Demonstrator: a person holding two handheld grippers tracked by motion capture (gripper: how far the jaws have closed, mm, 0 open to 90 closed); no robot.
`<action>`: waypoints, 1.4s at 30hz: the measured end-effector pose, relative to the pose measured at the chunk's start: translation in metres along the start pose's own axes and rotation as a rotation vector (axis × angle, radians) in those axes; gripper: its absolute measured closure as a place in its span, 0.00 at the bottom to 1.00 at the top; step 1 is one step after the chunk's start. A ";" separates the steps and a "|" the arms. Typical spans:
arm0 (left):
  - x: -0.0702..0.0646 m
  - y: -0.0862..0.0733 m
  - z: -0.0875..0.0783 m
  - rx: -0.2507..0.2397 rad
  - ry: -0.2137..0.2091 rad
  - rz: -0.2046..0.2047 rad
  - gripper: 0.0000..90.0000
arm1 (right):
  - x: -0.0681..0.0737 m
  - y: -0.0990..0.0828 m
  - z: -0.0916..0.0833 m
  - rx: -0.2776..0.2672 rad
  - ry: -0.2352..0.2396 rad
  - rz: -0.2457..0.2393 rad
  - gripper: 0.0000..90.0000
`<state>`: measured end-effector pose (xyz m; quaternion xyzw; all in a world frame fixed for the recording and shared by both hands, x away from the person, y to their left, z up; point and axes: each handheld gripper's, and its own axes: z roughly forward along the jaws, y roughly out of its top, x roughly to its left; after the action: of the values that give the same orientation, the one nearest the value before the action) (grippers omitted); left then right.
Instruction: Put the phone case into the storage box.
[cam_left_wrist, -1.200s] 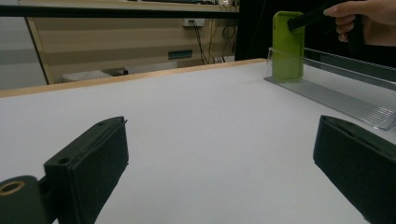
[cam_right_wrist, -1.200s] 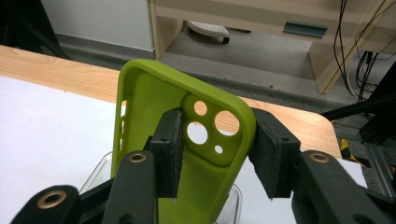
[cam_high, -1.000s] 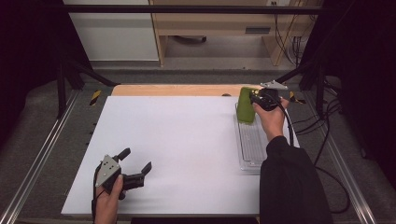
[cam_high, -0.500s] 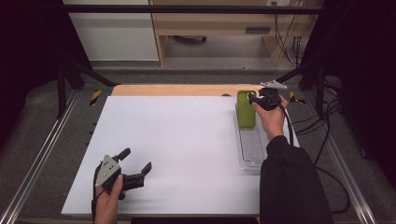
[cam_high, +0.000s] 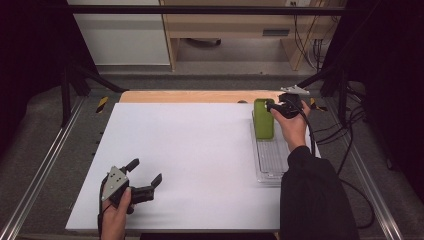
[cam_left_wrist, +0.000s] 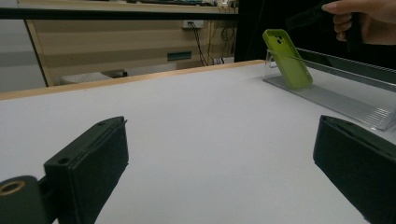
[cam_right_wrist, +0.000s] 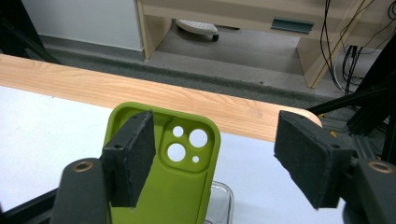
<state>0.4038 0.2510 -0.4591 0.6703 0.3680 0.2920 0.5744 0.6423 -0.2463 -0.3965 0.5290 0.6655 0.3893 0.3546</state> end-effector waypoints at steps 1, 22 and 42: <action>0.000 0.000 0.000 0.000 0.000 0.000 0.03 | 0.000 0.000 0.000 0.000 0.002 0.001 0.31; 0.001 0.000 0.000 0.000 0.001 0.001 0.03 | 0.003 0.001 -0.003 0.059 0.003 -0.016 0.16; 0.005 0.000 -0.003 -0.002 0.014 -0.001 0.03 | 0.003 0.004 -0.013 0.127 0.064 0.018 0.10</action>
<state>0.4046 0.2566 -0.4590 0.6675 0.3721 0.2968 0.5726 0.6317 -0.2445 -0.3870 0.5439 0.6950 0.3660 0.2953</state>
